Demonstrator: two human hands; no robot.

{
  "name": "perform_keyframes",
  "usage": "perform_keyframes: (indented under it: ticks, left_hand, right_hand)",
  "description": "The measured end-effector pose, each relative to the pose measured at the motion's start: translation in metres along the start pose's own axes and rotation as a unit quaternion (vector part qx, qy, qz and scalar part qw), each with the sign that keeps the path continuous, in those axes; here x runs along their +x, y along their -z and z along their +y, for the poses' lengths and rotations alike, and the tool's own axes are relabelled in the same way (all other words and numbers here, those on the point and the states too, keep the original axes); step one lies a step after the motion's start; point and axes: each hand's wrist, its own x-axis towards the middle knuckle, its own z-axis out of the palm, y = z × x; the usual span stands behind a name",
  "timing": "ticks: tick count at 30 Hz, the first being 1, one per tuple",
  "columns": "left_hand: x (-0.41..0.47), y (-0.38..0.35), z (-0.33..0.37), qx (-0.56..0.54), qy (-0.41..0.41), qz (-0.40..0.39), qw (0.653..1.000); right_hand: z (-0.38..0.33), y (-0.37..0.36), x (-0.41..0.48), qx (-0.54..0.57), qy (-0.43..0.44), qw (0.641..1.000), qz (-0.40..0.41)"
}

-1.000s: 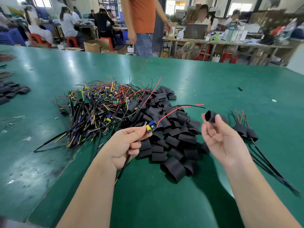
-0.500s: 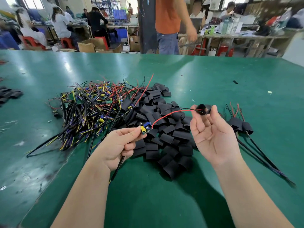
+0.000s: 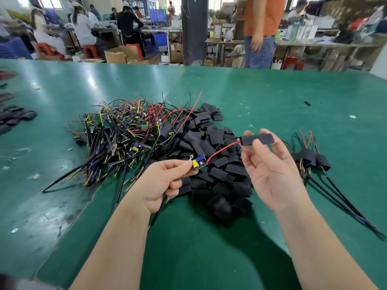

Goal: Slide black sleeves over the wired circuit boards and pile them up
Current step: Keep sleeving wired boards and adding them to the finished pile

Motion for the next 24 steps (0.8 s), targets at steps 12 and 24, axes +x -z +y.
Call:
perform_keyframes:
  ticks: [12, 24]
  left_hand:
    - [0.0, -0.008, -0.004, -0.001, -0.009, -0.031, 0.999]
    - [-0.003, -0.023, -0.007, 0.111, -0.122, 0.04, 0.985]
  right_hand:
    - [0.013, 0.005, -0.001, -0.24, 0.009, 0.961, -0.136]
    - [0.026, 0.002, -0.006, -0.272, -0.026, 0.957, -0.101]
